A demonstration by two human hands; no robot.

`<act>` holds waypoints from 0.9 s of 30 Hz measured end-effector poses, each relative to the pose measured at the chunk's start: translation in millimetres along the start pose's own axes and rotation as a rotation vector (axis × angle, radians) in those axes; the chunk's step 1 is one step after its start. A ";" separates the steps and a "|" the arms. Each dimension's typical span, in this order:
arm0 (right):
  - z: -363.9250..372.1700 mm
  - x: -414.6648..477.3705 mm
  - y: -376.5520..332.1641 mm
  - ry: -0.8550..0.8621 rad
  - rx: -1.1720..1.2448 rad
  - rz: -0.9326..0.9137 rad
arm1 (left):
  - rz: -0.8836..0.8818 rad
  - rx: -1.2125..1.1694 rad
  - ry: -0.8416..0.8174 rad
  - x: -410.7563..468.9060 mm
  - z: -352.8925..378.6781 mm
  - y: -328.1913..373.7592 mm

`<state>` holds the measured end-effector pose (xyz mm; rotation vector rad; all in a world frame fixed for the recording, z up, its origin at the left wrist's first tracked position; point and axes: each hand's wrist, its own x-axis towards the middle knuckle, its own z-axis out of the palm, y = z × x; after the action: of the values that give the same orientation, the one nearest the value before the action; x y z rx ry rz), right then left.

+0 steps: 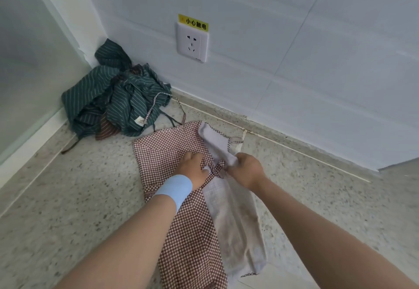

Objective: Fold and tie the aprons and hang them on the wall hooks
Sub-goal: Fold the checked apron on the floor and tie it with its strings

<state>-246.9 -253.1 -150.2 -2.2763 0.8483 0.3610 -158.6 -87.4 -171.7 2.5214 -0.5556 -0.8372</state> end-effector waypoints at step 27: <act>61.7 10.3 -65.5 -0.011 -0.504 -0.199 | 0.143 0.122 0.350 -50.7 -38.7 -71.6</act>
<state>-197.4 -179.3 -167.8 -2.7909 0.5591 0.5430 -154.8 7.2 -156.3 2.6176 -0.6739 -0.3072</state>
